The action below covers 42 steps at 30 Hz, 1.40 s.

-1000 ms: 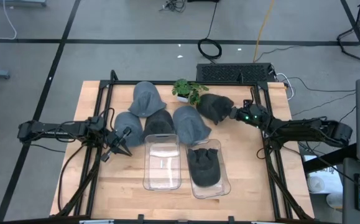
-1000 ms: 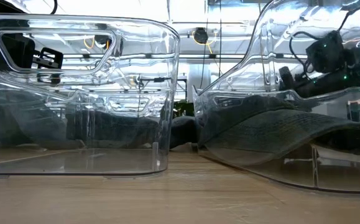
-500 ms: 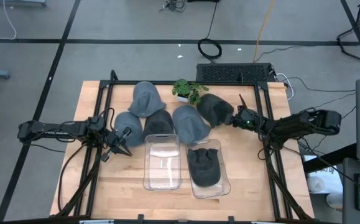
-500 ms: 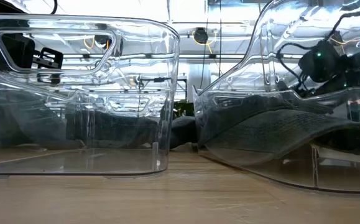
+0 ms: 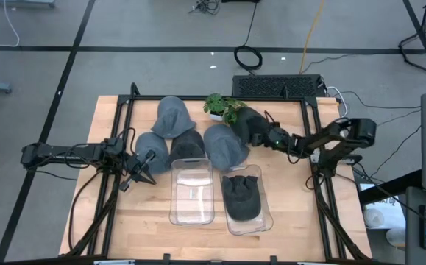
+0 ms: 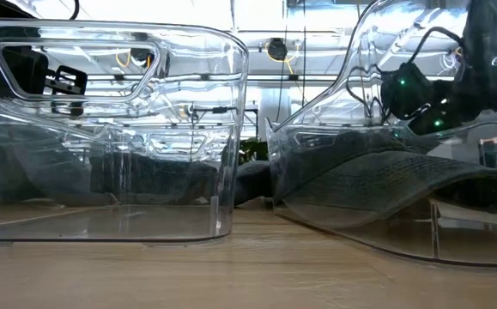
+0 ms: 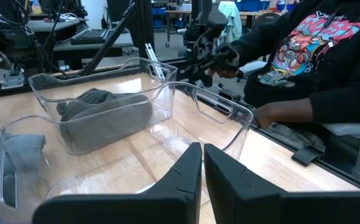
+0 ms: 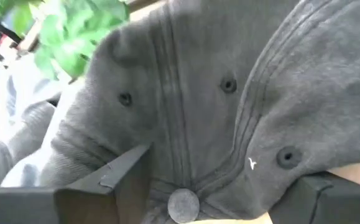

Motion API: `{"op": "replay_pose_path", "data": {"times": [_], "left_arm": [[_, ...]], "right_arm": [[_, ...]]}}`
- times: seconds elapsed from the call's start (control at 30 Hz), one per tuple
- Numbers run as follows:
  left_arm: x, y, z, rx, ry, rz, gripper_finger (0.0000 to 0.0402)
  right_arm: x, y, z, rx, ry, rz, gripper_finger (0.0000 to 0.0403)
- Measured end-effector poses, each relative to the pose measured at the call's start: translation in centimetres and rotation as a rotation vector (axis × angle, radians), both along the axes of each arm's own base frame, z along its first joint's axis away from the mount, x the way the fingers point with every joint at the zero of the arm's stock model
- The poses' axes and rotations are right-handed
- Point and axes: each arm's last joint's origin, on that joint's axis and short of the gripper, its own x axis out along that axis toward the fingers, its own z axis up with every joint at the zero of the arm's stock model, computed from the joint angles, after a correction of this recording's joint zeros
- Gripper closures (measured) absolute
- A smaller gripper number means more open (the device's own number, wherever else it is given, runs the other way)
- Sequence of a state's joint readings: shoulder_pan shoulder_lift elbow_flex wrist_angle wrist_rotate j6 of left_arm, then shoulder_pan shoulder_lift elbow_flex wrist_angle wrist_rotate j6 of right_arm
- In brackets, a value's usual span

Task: Pick & Place hat
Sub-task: Put the right black cap into the right transparent bin

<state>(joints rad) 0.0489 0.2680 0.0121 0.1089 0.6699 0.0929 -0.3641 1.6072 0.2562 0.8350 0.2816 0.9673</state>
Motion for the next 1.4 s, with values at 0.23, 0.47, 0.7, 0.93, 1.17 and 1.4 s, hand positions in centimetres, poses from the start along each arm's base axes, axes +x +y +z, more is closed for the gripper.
{"op": "replay_pose_path", "data": {"times": [0.23, 0.47, 0.7, 0.93, 1.17, 1.4], "left_arm": [[0.0, 0.0, 0.0, 0.000, 0.001, 0.000, 0.0376], [0.0, 0.0, 0.0, 0.000, 0.000, 0.000, 0.0376], [0.0, 0.0, 0.0, 0.000, 0.000, 0.000, 0.0376], [0.0, 0.0, 0.0, 0.000, 0.000, 0.000, 0.0376], [0.0, 0.0, 0.0, 0.000, 0.001, 0.000, 0.0376], [0.0, 0.0, 0.0, 0.000, 0.000, 0.000, 0.0376]], "right_arm": [[0.7, 0.0, 1.1, -0.009, -0.148, 0.064, 0.0230], [0.9, 0.1, 1.3, -0.029, -0.160, 0.140, 0.0355], [1.1, -0.1, 2.1, -0.134, -0.196, 0.148, 0.0399], [1.7, -0.1, 3.9, -0.204, -0.378, 0.216, 0.0401], [1.6, 0.2, 6.5, -0.257, -0.554, 0.271, 0.0402], [0.8, 1.3, 10.1, -0.397, -0.691, 0.334, 0.0402]]}}
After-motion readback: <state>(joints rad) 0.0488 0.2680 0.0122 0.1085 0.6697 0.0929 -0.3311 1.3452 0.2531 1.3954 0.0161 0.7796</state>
